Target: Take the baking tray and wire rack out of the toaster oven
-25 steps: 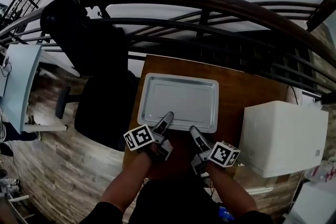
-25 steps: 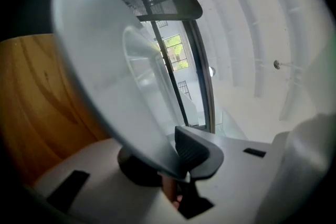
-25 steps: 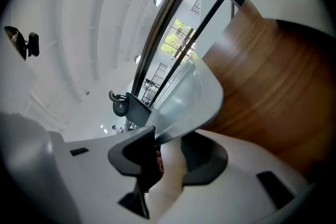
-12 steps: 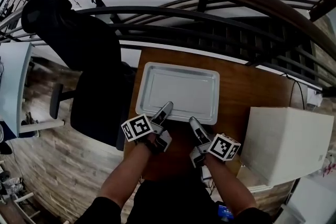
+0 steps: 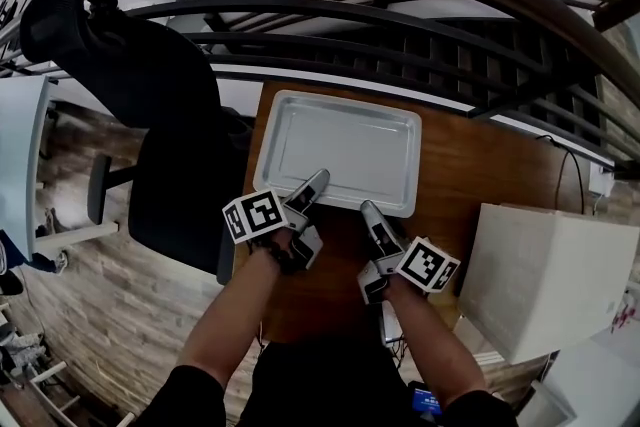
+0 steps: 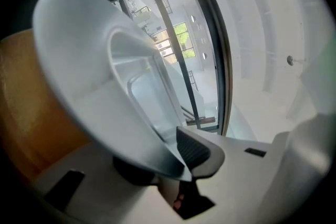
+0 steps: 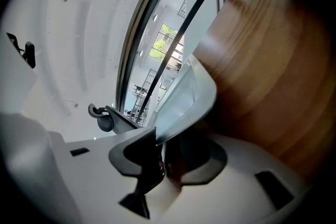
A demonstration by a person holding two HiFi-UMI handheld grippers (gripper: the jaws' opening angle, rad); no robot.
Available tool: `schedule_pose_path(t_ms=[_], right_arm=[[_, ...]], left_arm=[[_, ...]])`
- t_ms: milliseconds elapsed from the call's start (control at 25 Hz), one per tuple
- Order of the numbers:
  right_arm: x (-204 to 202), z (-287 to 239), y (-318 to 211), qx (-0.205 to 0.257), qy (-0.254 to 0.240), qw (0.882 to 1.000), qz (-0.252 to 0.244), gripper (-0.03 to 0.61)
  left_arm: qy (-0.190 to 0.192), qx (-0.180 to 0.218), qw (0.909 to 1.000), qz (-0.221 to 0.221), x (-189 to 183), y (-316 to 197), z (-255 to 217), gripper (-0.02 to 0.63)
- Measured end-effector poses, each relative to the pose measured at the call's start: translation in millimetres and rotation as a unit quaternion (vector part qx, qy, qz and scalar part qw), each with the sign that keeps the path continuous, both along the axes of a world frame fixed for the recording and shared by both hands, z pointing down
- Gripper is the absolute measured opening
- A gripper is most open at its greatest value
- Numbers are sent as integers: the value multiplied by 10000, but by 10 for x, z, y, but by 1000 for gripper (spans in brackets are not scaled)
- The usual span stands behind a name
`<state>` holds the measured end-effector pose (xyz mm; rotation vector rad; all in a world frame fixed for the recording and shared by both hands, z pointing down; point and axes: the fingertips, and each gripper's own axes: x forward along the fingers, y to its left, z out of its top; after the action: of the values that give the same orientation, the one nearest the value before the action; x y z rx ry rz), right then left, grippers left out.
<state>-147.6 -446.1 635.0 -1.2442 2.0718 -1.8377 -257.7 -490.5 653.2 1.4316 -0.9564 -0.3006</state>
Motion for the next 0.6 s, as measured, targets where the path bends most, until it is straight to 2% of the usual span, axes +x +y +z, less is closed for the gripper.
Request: schedule_pose_path(t_ms=[40,120,160,320,440,600], right_arm=[[9,0,-19,-20,-2,10000,49,140],[29,-4,-50,-35,14,9999,118,114],[32,-11,-57,-21,15,9999,129,103],[-13,2,6,-56,-41,10000,43,114],[-49,77,71,-225,-36,9997,-76,125],[-108,199,152,-934,-279,9950,-222,184]], left_arm=[[-28,21,9999,132,19,-9,-23,116],[-138,47,9985,525,75,4,-65,229],[-225,46,9970,745,103,26,-81,256],[-694,-25,9858,1528,162,216,-88,276],[-808,-261,9786,1875,191,388,-50,295],[-860,-406,9726,2121,191,570,-58,299]])
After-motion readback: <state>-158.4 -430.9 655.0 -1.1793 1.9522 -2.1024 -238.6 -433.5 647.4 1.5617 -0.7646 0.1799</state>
